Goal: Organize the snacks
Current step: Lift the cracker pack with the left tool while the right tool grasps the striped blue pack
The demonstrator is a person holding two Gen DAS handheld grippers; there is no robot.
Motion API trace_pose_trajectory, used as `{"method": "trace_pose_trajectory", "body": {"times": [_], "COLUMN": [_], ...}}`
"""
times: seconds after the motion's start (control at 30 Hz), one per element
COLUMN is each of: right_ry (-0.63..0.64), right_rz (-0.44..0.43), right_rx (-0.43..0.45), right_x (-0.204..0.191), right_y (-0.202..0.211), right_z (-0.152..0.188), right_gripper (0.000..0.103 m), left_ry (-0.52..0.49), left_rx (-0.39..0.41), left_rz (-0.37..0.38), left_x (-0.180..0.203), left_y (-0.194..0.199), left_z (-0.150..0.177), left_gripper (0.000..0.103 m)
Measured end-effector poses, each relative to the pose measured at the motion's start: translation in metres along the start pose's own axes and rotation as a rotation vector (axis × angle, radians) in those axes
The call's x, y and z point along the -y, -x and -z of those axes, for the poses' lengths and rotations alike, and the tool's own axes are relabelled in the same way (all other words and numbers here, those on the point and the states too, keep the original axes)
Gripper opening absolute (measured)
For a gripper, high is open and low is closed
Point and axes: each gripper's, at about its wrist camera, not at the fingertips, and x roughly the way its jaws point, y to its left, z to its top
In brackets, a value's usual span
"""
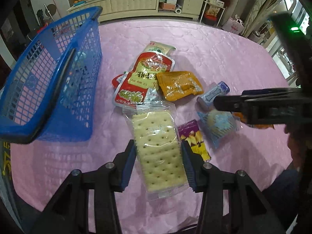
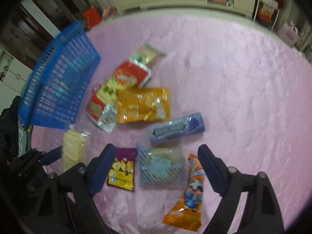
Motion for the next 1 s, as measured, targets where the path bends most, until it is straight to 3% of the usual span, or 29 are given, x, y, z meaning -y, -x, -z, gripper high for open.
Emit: {"method": "trace_pose_trajectory", "body": {"times": [0.4,0.77,0.9,1.0], "right_ry": [-0.005,0.035,0.049,0.072], "right_rz": [0.091,0.164,0.169,0.171], "right_rx": [-0.058,-0.082,-0.065,-0.060], "right_x": [-0.014,-0.020,-0.020,-0.025], "right_y": [-0.029,-0.055,-0.062,-0.064], "right_z": [0.019,0.017,0.022,0.026], "right_gripper": [0.089,0.088,0.068,0.063], "left_ry": [-0.006,-0.006,-0.012,-0.010], "left_rx": [0.008,0.000,-0.002,-0.002], "left_rz": [0.043,0.051,0.055,0.053], "left_x": [-0.016,-0.015,-0.015,-0.016], "left_y": [0.018,0.001,-0.003,-0.004], "left_z": [0.021,0.017,0.017,0.017], "left_gripper": [0.043,0.043,0.043,0.043]}}
